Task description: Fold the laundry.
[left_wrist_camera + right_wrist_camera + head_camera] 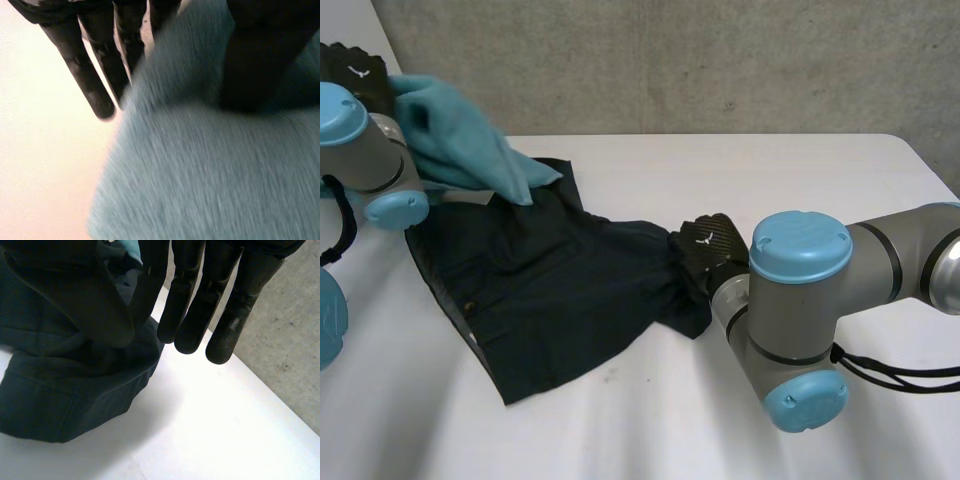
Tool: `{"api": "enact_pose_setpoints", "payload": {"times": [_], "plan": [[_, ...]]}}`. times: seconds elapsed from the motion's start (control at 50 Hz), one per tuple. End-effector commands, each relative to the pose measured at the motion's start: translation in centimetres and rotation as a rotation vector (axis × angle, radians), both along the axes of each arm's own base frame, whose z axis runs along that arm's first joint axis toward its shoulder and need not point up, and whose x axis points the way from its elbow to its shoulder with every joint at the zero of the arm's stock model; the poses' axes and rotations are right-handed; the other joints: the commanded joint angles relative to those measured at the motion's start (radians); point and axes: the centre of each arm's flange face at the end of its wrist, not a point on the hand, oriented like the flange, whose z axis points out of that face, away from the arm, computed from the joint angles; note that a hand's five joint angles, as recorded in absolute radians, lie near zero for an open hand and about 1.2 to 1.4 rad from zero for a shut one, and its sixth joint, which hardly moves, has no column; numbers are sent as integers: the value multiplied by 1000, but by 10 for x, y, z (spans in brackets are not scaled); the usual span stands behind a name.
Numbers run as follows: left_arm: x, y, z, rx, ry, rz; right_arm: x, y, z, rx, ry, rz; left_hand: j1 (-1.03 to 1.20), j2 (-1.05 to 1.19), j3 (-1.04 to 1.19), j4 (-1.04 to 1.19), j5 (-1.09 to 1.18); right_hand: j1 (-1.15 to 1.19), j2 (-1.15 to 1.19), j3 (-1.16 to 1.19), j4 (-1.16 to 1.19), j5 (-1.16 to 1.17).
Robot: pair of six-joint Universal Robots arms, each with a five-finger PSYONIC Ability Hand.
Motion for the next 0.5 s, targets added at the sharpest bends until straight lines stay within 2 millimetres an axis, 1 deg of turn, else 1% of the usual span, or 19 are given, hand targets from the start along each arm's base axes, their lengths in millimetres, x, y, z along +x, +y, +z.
{"api": "enact_pose_setpoints", "payload": {"times": [0.02, 0.06, 0.08, 0.14, 0.16, 0.18, 0.2, 0.22, 0.24, 0.28, 0.3, 0.34, 0.36, 0.38, 0.42, 0.44, 0.48, 0.5], "plan": [[-13, 12, -21, 51, -35, -9, -1, 5, -5, 19, 12, 13, -658, -711, -712, -710, -695, 403, 230, 217, 212, 231], [-22, 20, -19, 61, -37, -30, -1, 6, -6, 22, 11, 13, -658, -711, -712, -710, -695, 403, 230, 217, 212, 231], [-33, 30, -19, 77, -41, -57, -1, 5, -5, 21, 10, 9, -658, -711, -712, -710, -695, 403, 230, 217, 212, 231], [-49, 48, -23, 116, -44, -98, -3, 3, -3, 22, 0, -4, -658, -711, -712, -710, -695, 383, 210, 198, 193, 211], [-54, 58, -24, 135, -38, -119, -3, 4, -1, 20, -4, -4, -658, -711, -712, -710, -695, 162, -11, -23, -28, -10], [-56, 63, -24, 146, -34, -129, -3, 4, 1, 18, -8, -5, -658, -711, -712, -710, -695, -70, -243, -255, -260, -242], [-58, 68, -23, 151, -27, -140, -4, 5, 3, 16, -11, -5, -658, -711, -712, -710, -695, -255, -428, -440, -445, -427], [-59, 75, -23, 164, -18, -155, -5, 6, 8, 10, -22, -5, -658, -711, -712, -710, -695, -385, -558, -570, -575, -557], [-63, 88, -23, 184, -4, -191, -5, 7, 12, 8, -29, -4, -658, -711, -712, -710, -695, -412, -585, -597, -603, -584], [-69, 102, -24, 207, 7, -239, -6, 7, 18, 1, -46, -6, -658, -711, -712, -710, -695, -494, -667, -679, -685, -666], [-78, 119, -26, 237, 11, -306, -7, 7, 21, 2, -55, -6, -657, -711, -711, -709, -694, -576, -749, -761, -766, -748], [-85, 134, -28, 268, 13, -363, -8, 6, 21, 5, -59, -4, -654, -708, -708, -706, -691, -580, -753, -765, -770, -752], [-89, 145, -30, 293, 14, -395, -8, 5, 22, 9, -62, 8, -651, -705, -705, -703, -688, -586, -759, -771, -776, -758], [-92, 160, -31, 326, 20, -433, -7, 5, 21, 13, -64, 19, -645, -699, -700, -697, -683, -586, -759, -771, -776, -758], [-93, 175, -35, 371, 29, -458, -6, 7, 21, 23, -66, 44, -645, -699, -699, -697, -682, -589, -762, -774, -779, -761], [-93, 190, -37, 416, 49, -473, -4, 8, 19, 38, -67, 73, -625, -678, -679, -677, -662, -589, -762, -774, -779, -761], [-93, 203, -39, 456, 70, -487, -3, 8, 17, 52, -66, 94, -604, -658, -658, -656, -641, -589, -762, -774, -779, -761], [-93, 209, -38, 476, 88, -493, -1, 7, 11, 69, -62, 107, -593, -646, -647, -645, -630, -589, -762, -774, -779, -761]]}}
